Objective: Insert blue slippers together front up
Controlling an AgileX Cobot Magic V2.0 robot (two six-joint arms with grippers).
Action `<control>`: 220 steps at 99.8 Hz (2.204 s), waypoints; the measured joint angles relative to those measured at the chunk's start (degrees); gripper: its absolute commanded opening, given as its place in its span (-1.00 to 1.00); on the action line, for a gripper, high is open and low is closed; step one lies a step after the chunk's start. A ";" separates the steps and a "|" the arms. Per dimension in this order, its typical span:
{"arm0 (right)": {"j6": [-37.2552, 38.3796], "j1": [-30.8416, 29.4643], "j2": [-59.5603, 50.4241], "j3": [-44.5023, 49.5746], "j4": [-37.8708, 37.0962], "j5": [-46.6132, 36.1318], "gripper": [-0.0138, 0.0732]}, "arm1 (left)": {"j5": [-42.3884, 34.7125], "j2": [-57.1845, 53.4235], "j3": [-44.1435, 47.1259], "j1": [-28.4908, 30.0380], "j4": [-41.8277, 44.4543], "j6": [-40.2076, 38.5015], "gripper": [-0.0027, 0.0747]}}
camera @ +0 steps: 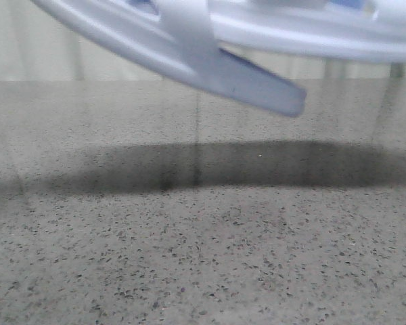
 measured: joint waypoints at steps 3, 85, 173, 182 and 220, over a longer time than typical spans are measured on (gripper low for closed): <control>0.00 0.00 0.00 0.00 -0.03 0.00 -0.03 | -0.13 0.87 0.00 0.00 0.14 0.10 -0.89; 0.00 0.00 0.00 0.00 -0.28 -0.48 -0.03 | -0.05 12.68 -0.04 0.00 -0.52 7.87 -0.64; 0.00 0.00 0.00 0.00 -0.52 -0.87 -0.04 | -18.41 12.68 -0.39 0.00 4.67 15.05 0.22; 0.00 0.00 0.00 0.00 -1.39 -0.87 -0.04 | -21.14 12.68 -0.42 0.00 4.67 17.90 0.22; -0.13 0.00 0.00 0.00 -6.92 -2.33 -0.04 | -30.16 0.29 -2.38 0.00 4.45 36.94 0.22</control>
